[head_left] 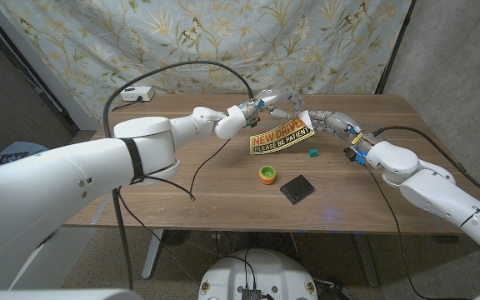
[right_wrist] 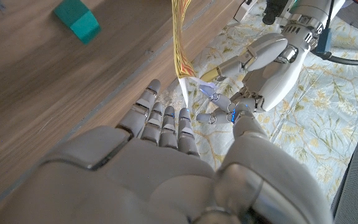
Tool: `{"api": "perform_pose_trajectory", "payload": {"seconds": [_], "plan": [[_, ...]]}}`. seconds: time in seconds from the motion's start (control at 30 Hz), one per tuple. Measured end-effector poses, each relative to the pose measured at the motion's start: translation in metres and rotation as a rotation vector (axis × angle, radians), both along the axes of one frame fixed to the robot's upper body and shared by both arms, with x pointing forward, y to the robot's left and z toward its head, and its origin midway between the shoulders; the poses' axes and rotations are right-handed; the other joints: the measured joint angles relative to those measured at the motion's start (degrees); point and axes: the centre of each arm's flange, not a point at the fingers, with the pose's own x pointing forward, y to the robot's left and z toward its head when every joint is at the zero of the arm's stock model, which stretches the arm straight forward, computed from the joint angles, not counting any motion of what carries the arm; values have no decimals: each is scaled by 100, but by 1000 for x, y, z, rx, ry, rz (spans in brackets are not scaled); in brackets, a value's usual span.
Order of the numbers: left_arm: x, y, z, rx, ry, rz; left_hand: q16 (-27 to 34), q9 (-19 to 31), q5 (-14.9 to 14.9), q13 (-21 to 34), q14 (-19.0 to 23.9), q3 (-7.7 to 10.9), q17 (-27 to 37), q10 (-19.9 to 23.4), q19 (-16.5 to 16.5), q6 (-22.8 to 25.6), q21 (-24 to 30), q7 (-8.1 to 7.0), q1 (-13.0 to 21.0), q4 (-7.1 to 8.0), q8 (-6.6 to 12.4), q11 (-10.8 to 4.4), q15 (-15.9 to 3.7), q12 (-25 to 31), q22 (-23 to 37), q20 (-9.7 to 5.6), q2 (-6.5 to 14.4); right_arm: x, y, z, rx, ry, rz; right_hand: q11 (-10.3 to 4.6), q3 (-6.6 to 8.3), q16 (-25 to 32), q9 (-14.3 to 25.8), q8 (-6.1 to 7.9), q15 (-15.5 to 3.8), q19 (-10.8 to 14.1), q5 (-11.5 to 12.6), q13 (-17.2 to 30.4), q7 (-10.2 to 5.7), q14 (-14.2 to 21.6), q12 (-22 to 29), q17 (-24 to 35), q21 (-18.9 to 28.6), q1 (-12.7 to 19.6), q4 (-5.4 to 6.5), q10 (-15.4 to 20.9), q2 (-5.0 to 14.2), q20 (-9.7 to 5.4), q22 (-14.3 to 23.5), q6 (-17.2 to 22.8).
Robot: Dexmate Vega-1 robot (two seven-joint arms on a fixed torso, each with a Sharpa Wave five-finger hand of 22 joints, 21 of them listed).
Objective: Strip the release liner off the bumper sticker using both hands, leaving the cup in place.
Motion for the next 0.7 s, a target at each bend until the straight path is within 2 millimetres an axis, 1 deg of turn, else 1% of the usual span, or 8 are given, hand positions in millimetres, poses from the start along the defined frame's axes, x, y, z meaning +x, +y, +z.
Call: {"api": "perform_pose_trajectory", "payload": {"seconds": [0.13,0.27,0.33,0.43,0.5,0.7], "plan": [[-3,-2,2,1,-14,-12,0,0,-40,0,0,0,0,0,0,-7,0,-8,-1,0,0,0,0,0,0,0,1,0,0,0,-9,1,-4,42,0,0,0,0,16,22,0,0,0,46,0,0,0,22,0,42,-22,21,0,0],[-6,-5,3,3,-29,-30,0,0,-40,0,0,0,0,0,-32,-8,-22,-8,-24,0,0,0,0,0,0,-32,8,-1,-1,0,-15,2,-8,22,0,0,-1,0,3,21,0,20,0,60,7,0,24,25,0,65,-20,21,0,0],[-7,-6,4,5,-33,-34,0,0,-40,0,0,0,0,0,-44,-8,-22,-9,-37,0,0,0,0,0,0,-20,7,-1,-1,0,-17,2,-11,22,0,0,-1,0,-19,73,0,26,0,83,23,0,24,46,0,65,1,32,0,0],[-10,-9,4,7,-48,-51,0,0,-40,0,0,0,0,0,-53,-17,-22,-18,-37,0,0,0,0,0,0,-11,7,-2,-1,-1,-22,2,-13,50,-2,0,-1,0,10,74,0,26,23,112,23,-1,24,46,2,94,1,31,0,24],[-12,-10,5,9,-53,-59,0,0,-40,0,0,0,1,0,-52,-17,-22,-18,-37,0,0,0,0,0,1,-11,7,-2,-1,-2,-23,3,-16,50,-25,0,-1,0,9,74,0,26,23,112,23,-1,24,46,25,94,1,30,0,24],[-15,-13,5,17,-71,-72,0,0,-84,-1,0,0,1,0,-52,-25,-22,-27,-37,0,0,0,0,-35,1,-11,7,-3,-3,-1,-23,1,-24,50,-25,0,-1,0,9,96,0,26,23,112,23,-1,24,45,25,94,1,52,-1,24]]}}
